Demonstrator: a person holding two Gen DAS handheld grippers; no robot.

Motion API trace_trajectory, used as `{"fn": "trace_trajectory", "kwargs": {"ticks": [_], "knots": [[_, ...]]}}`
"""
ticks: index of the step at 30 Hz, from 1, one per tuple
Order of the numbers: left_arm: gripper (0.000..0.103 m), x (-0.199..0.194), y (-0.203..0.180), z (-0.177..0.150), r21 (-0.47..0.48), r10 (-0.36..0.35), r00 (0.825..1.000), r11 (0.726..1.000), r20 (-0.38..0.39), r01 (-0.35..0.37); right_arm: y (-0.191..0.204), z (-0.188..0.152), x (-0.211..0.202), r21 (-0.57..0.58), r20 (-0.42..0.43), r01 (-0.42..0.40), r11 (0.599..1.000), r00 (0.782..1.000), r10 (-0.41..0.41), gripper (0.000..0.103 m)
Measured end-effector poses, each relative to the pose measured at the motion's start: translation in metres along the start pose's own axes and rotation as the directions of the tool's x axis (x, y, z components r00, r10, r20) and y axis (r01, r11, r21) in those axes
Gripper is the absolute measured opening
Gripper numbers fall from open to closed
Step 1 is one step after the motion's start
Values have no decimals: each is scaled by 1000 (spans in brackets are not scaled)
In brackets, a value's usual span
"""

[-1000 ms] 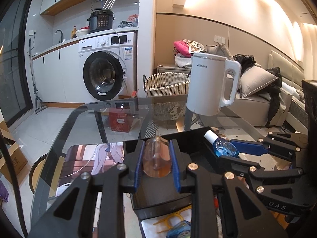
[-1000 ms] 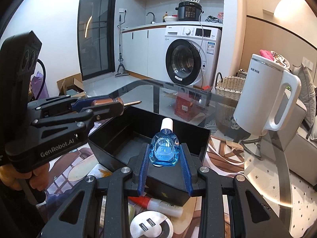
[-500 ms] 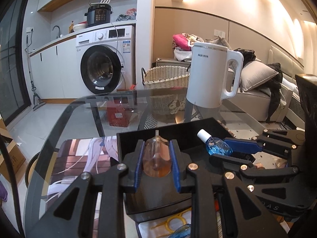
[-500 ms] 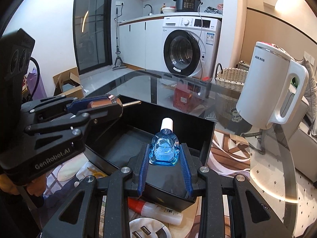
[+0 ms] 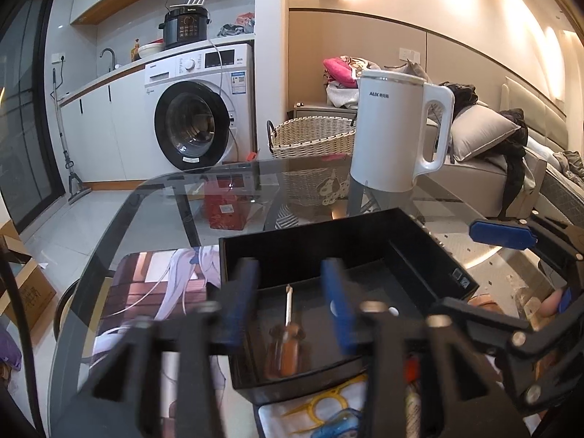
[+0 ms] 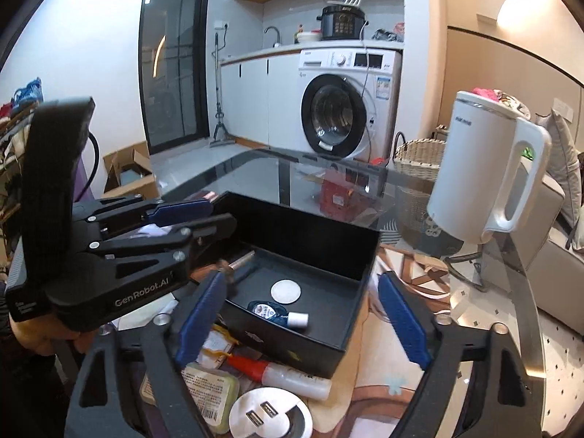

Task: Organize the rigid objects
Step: 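Open the left gripper dropping the screwdriver while the right gripper releases the bottle into the box, then withdraw both grippers from the box back toward the remaining objects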

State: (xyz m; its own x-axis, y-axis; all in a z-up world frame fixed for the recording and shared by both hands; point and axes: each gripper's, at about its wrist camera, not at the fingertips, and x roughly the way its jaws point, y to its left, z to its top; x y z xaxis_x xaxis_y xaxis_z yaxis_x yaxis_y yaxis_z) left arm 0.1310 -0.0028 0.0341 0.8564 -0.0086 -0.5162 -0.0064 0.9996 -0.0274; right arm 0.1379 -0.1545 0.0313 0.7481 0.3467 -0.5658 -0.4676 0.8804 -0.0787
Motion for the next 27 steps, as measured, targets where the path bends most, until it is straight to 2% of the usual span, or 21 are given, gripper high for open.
{"fn": "trace_trajectory", "kwargs": {"ticks": [2, 3, 4, 6, 7, 14, 27], "knots": [[63, -7, 1, 1, -8, -1, 1000, 1000, 14, 1, -4, -2, -6, 12, 1, 10, 1000, 1000, -10, 94], [71, -9, 1, 1, -11, -5, 1000, 1000, 13, 6, -7, -3, -9, 20, 6, 14, 1000, 1000, -14, 96], [87, -13, 2, 0, -20, -11, 1000, 1000, 15, 11, -9, -5, -12, 27, 10, 16, 999, 1000, -17, 99], [103, -22, 5, -1, -41, -10, 999, 999, 39, 12, -14, -8, -17, 39, 10, 23, 999, 1000, -24, 100], [103, -27, 8, -3, -53, -13, 998, 998, 54, 16, -16, -8, -18, 43, 10, 27, 999, 1000, -27, 102], [103, -43, 14, -12, -48, 10, 1000, 999, 23, -9, -19, -20, -23, 54, -21, 37, 998, 999, -36, 103], [103, -44, 21, -28, -59, 23, 999, 998, -25, -24, -18, -31, -24, 54, -75, 31, 998, 997, -27, 103]]}}
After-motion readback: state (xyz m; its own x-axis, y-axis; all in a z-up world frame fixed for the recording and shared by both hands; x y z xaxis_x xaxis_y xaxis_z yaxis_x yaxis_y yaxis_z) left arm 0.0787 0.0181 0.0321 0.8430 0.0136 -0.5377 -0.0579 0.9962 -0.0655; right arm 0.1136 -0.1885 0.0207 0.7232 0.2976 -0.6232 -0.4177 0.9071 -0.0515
